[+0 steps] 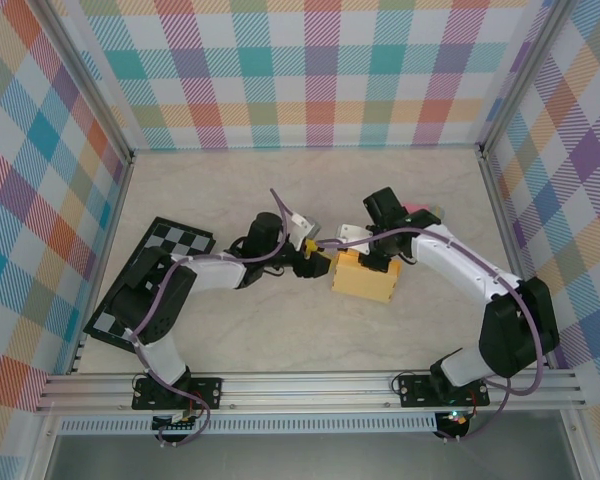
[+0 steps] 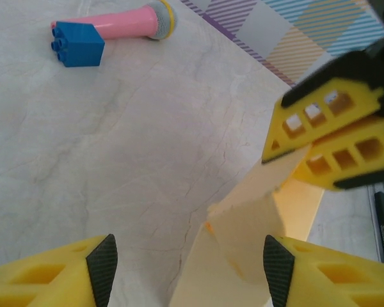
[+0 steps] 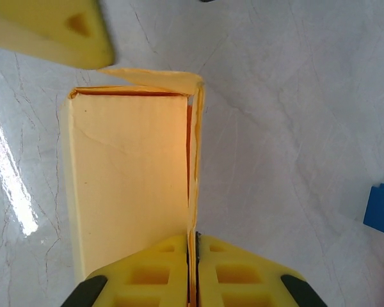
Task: Fold the paper box
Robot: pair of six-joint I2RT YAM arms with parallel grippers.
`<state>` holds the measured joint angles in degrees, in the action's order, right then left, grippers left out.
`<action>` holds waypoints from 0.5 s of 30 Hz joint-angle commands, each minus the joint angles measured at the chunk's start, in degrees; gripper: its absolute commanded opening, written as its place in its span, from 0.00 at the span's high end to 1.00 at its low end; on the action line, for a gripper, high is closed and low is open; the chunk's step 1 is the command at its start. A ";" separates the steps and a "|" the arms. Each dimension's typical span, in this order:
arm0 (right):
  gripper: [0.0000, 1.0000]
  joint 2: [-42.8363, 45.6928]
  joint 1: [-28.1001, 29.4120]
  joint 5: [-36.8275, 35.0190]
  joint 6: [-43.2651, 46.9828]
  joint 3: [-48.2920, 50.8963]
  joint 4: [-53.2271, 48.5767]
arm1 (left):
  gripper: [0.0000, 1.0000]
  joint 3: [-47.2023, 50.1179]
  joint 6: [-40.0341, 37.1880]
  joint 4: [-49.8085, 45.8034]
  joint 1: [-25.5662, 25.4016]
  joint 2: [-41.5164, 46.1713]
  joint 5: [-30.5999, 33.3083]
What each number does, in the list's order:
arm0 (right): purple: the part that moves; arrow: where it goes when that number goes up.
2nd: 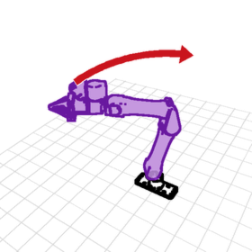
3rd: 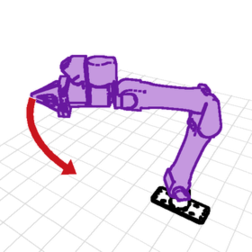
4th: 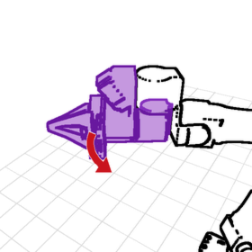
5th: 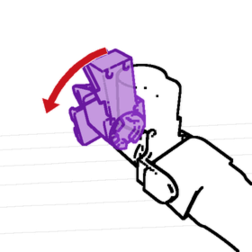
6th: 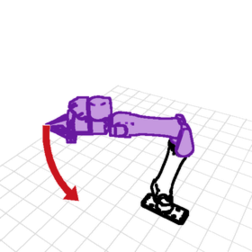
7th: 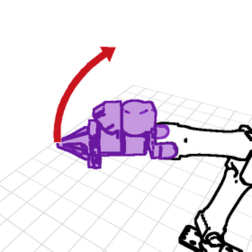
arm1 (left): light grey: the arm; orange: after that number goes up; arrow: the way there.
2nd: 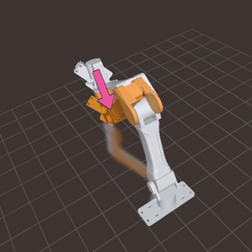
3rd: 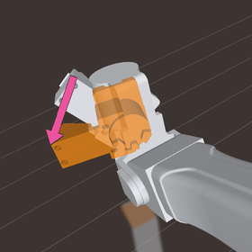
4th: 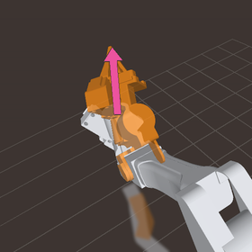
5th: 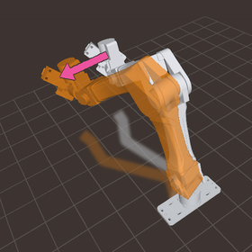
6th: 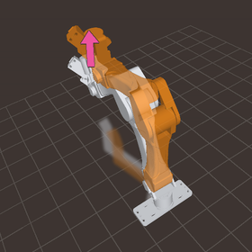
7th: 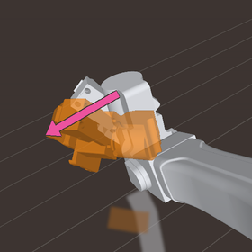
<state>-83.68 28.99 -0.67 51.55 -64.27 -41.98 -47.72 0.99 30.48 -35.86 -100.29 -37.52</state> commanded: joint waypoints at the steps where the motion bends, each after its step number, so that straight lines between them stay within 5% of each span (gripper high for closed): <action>1: 0.91 2.56 0.36 3.44 1.92 1.70 -0.02 | 0.28 3.73 -10.90 5.82 -0.09 1.88 -7.30; 4: 0.90 4.03 0.37 5.22 5.09 3.37 0.51 | 0.26 7.62 -17.12 12.32 -0.09 1.85 -7.29; 9: 0.90 7.02 0.36 10.65 9.09 5.90 1.85 | 0.26 6.07 -27.92 6.67 -0.74 0.37 -8.92; 15: 0.90 6.03 0.36 11.70 10.00 5.21 0.18 | 0.27 5.10 -29.29 10.17 -3.08 -1.39 -10.64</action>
<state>-77.56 28.99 7.62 59.61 -58.98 -41.21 -40.88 -23.97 37.12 -37.36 -100.36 -44.82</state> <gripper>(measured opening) 0.103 0.733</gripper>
